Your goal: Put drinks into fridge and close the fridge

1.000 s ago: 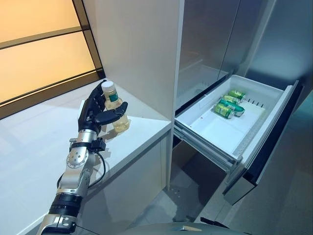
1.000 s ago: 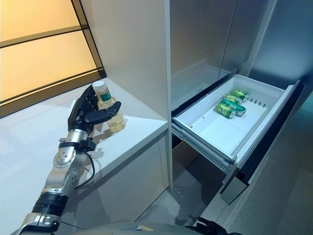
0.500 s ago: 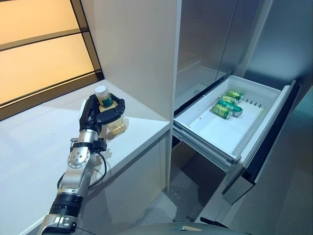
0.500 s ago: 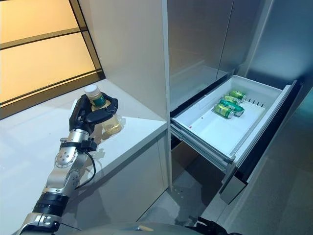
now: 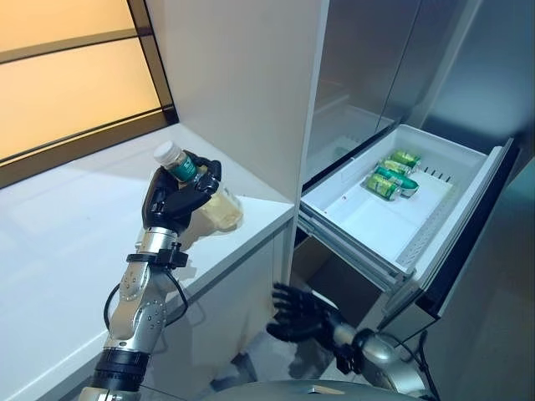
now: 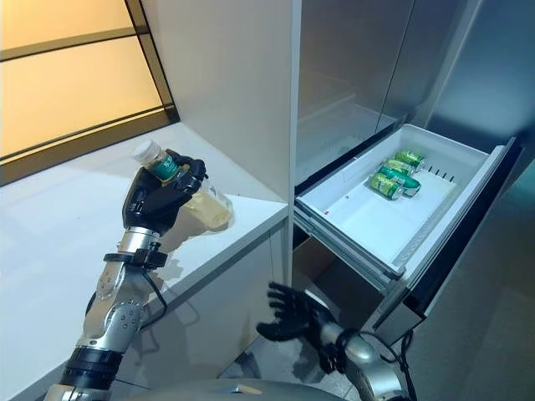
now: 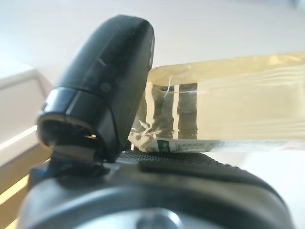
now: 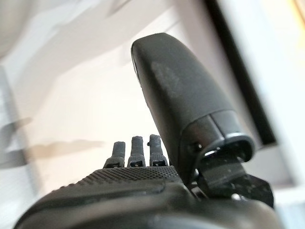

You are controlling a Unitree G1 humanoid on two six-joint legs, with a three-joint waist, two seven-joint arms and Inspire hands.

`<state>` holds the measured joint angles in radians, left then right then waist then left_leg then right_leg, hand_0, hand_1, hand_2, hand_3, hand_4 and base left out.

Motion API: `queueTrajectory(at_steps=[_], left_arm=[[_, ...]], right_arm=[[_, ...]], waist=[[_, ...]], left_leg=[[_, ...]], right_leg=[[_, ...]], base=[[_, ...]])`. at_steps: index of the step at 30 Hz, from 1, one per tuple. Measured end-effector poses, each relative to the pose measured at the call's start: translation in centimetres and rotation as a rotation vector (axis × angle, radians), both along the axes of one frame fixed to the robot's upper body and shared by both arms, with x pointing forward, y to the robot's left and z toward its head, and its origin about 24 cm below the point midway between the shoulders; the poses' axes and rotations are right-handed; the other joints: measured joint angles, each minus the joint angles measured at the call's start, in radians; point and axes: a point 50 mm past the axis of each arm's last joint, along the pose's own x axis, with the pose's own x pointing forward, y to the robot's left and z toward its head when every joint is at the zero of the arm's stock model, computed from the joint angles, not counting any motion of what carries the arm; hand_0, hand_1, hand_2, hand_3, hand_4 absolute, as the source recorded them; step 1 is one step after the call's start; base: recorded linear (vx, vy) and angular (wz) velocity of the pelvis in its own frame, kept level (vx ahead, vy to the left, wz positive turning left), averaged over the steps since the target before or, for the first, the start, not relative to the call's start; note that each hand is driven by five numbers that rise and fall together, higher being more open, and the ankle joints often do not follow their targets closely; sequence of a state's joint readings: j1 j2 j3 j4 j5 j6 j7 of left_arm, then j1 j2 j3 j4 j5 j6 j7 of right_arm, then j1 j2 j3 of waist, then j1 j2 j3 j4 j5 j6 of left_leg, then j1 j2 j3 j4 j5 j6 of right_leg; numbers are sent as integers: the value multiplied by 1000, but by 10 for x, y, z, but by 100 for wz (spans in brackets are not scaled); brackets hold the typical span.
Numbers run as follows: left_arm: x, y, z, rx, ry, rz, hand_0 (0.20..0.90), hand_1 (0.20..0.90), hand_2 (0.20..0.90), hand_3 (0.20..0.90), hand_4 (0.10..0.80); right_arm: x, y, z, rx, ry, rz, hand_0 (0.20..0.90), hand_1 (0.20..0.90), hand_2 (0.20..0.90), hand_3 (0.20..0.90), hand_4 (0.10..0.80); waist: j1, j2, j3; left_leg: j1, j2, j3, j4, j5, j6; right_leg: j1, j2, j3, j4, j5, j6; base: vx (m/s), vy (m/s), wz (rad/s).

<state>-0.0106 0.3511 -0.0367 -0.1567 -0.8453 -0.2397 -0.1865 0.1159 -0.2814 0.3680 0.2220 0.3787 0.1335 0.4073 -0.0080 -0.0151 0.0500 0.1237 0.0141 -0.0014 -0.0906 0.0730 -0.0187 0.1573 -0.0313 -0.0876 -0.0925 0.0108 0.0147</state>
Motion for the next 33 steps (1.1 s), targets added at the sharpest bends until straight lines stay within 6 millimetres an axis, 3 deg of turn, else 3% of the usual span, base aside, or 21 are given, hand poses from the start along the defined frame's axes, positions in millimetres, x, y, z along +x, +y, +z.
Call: queueTrajectory(at_steps=[4,7,12,19,23,33], left_arm=[[-7,-10,31,-15,-163,-111,300,300,300,200,100],[-7,-12,48,15,-240,-161,300,300,300,200,100],[-12,-14,61,6,-317,-254,300,300,300,200,100],[-8,-21,63,42,-293,-338,300,300,300,200,100],[-5,-26,62,71,-253,-374,300,300,300,200,100],[4,-41,76,149,-261,-391,300,300,300,200,100]], right_arm=[[18,4,43,45,-136,82,900,900,900,900,800],[31,-9,69,-28,-214,139,900,900,900,900,800],[48,-30,107,-67,-332,117,900,900,900,900,800],[71,-20,187,64,-620,138,900,900,900,900,800],[69,-13,202,123,-655,179,900,900,900,900,800],[70,-12,202,110,-568,210,900,900,900,900,800]], waist=[[-8,-1,1],[-7,0,2],[-5,7,14],[-37,11,21],[-38,10,22],[-48,4,27]], left_leg=[[-13,-1,1,2,1,1],[-14,-1,3,1,1,0],[-14,1,18,1,0,0],[-15,2,26,1,-1,-1],[-15,1,25,2,-3,-1],[-14,2,29,2,-3,-1]], right_leg=[[-12,-1,1,1,1,1],[-13,0,2,1,0,1],[-20,2,20,1,1,1],[-25,3,26,1,1,1],[-25,3,26,1,1,1],[-25,4,33,1,2,1]], base=[[-17,-10,-1],[0,0,0],[-21,-15,-8],[-36,-19,-3],[-9,-7,1],[-24,-9,-1]])
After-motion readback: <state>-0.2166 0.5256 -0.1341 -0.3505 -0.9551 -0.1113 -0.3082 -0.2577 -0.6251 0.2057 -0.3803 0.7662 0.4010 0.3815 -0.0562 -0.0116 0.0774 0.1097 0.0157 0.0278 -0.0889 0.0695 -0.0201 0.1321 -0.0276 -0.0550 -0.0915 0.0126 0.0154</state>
